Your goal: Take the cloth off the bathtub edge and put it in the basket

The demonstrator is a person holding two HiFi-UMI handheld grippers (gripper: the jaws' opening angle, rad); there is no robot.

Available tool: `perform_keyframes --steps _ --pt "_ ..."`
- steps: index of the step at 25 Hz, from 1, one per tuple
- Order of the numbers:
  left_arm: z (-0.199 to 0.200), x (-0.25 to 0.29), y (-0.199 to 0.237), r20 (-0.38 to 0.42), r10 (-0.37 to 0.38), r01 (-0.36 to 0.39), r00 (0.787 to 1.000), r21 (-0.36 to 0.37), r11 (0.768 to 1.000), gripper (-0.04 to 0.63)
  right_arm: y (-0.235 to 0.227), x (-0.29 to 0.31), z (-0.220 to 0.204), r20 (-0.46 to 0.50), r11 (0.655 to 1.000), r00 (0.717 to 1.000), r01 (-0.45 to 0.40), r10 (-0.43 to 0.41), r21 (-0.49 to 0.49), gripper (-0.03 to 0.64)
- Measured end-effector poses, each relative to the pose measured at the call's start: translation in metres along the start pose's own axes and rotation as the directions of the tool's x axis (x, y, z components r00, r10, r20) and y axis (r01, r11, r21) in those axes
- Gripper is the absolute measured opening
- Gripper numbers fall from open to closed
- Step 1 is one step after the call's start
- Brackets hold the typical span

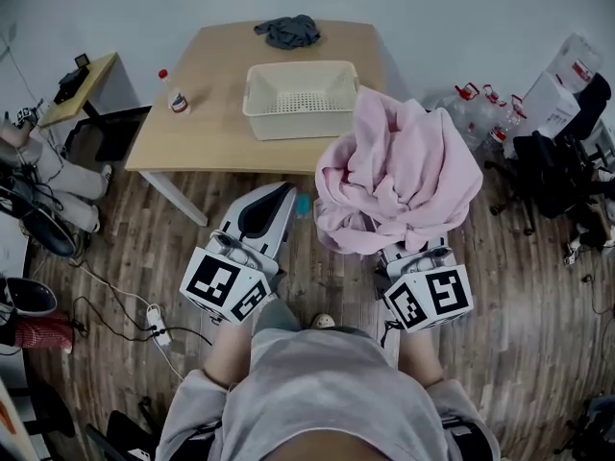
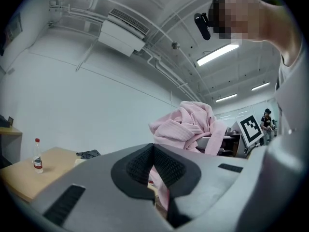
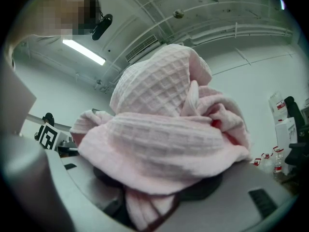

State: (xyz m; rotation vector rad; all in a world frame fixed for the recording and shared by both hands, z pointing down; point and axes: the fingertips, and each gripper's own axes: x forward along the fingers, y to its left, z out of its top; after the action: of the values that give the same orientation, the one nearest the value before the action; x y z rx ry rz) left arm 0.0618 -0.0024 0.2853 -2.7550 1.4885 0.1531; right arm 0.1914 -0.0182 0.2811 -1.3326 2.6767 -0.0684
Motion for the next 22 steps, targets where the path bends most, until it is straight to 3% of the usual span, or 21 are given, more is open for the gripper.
perform_keyframes --steps 9,22 --pt "-0.003 0.023 0.038 0.002 -0.041 0.041 0.999 -0.005 0.999 -0.003 -0.007 0.037 -0.006 0.002 0.999 0.999 0.049 -0.049 -0.006 0.285" --pt "0.001 0.062 0.137 -0.012 -0.143 0.142 0.99 -0.022 0.99 -0.003 -0.005 0.129 -0.013 0.008 0.986 0.986 0.165 -0.165 0.006 0.285"
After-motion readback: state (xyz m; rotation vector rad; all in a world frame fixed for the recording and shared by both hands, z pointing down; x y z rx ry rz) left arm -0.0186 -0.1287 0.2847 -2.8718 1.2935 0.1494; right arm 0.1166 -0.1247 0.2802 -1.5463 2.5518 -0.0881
